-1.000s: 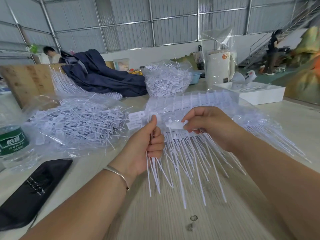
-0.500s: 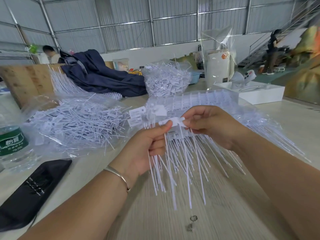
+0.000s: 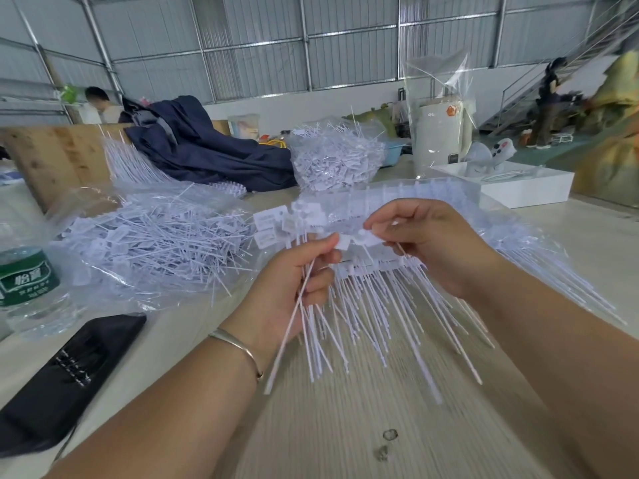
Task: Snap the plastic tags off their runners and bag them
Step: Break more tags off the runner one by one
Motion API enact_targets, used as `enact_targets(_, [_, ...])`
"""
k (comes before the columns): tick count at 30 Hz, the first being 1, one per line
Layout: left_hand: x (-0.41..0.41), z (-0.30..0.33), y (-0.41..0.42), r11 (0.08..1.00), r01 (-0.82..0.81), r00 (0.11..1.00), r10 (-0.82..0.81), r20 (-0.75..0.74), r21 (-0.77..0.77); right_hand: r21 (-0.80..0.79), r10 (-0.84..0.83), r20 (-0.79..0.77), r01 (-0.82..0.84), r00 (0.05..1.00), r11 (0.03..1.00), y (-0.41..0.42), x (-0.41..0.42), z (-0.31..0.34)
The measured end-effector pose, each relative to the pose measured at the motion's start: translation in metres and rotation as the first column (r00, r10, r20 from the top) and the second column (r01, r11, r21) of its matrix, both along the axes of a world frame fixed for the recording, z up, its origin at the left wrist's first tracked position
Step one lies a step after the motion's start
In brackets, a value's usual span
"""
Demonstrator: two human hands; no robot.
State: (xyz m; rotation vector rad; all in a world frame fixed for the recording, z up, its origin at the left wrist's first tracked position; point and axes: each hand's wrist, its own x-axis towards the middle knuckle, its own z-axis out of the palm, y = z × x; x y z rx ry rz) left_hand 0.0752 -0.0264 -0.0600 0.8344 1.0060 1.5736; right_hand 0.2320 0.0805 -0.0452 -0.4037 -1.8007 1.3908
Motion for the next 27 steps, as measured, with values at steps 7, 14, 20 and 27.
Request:
enact_targets(7, [-0.008, -0.003, 0.002, 0.987, -0.141, 0.957, 0.117, -0.264, -0.075, -0.015, -0.091, 0.201, 0.096, 0.975, 0.995, 0.008, 0.009, 0.009])
enact_targets(14, [-0.004, -0.006, 0.000, 0.983, -0.166, 0.951, 0.140, -0.277, -0.076, -0.123, -0.126, 0.128, 0.142, 0.984, 0.982, 0.011, 0.006, 0.000])
enact_targets(20, [0.001, -0.007, 0.000, 0.974, -0.123, 0.980, 0.087, -0.181, -0.192, -0.034, -0.022, 0.123, 0.027, 0.992, 0.999, 0.006, 0.002, -0.002])
enact_targets(27, [0.002, -0.005, 0.000, 0.985, -0.001, 0.989, -0.025, -0.149, -0.171, 0.059, 0.011, 0.181, -0.022, 0.983, 0.998, 0.001, 0.000, -0.005])
